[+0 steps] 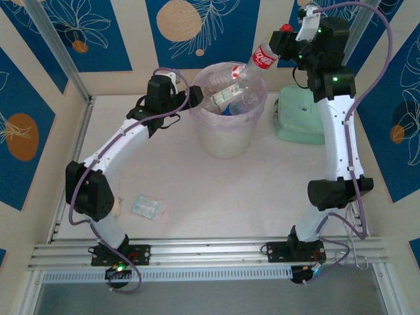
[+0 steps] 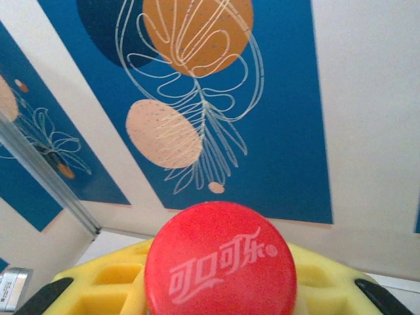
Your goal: Put the plastic bottles in the bin
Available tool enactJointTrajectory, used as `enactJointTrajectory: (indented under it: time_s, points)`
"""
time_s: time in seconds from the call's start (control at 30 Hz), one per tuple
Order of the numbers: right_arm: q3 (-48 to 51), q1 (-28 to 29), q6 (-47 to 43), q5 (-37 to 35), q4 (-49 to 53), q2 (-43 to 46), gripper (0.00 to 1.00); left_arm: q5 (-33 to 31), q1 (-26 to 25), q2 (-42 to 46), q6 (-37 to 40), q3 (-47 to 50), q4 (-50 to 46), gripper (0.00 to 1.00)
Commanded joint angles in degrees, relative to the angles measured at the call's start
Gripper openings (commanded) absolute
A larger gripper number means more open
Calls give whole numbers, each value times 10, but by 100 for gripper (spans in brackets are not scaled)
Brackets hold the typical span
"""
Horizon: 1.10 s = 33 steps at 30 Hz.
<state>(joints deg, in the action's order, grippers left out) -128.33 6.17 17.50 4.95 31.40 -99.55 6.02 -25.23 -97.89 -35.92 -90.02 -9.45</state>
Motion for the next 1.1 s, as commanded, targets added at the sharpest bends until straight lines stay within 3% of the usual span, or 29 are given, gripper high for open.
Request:
enactJointTrajectory:
  time_s: [0.0,0.4,0.8,1.07]
  points:
    - [25,15,41,44,-56,14,0,14,4,32,10,11,-2,81]
    - [86,68,91,89,-111,-67,0,14,4,38,-6,35,14,80]
    - [323,65,89,43,-122,55,0,15,4,46,-6,56,28,80]
    - [356,75,140,64,-137,54,0,37,3,45,-29,69,57,79]
